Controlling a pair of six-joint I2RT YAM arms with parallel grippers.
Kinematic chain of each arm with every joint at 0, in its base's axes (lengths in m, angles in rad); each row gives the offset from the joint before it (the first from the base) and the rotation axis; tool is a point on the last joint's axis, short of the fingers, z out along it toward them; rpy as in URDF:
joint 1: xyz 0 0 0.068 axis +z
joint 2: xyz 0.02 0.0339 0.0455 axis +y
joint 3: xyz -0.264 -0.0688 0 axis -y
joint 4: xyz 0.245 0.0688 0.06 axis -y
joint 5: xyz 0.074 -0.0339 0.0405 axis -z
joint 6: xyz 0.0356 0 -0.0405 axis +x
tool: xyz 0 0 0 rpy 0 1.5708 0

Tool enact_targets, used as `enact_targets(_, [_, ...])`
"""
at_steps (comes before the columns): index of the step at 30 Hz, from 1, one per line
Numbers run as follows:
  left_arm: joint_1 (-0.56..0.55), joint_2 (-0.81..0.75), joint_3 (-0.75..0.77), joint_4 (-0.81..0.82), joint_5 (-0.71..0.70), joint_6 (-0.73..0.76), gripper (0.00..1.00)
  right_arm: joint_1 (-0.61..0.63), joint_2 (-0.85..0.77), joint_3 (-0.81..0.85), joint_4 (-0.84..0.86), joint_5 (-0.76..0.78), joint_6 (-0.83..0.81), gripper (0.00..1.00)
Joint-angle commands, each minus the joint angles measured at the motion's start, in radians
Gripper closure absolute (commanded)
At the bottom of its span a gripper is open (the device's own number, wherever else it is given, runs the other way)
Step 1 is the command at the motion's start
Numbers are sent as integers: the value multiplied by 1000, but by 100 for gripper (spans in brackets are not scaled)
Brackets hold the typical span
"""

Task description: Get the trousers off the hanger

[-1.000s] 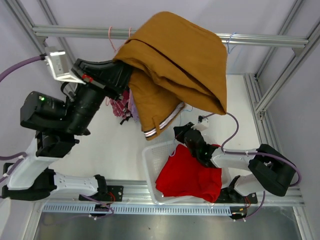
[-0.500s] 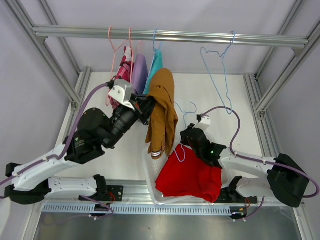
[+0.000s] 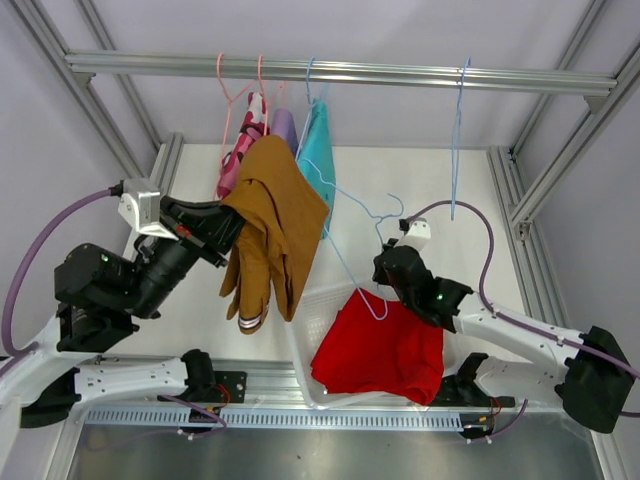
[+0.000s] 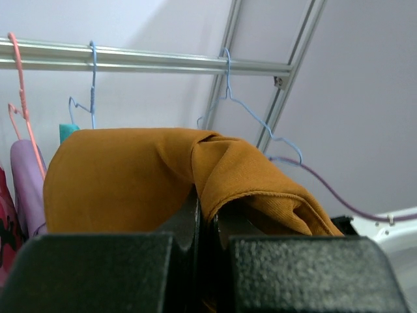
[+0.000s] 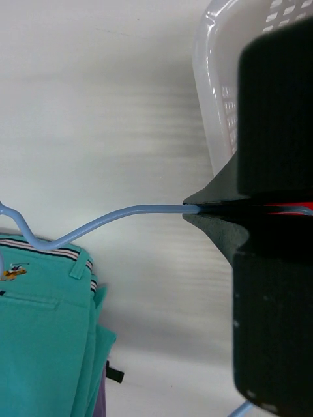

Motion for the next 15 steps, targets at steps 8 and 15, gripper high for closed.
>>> enact_targets(8, [2,-98,-114,45,129,-79,99,-15,-114,131,-146,18,-81,100])
enact_targets(15, [2,-219,-160,5,189,-203,99,-100,-109,83,-170,24,-67,100])
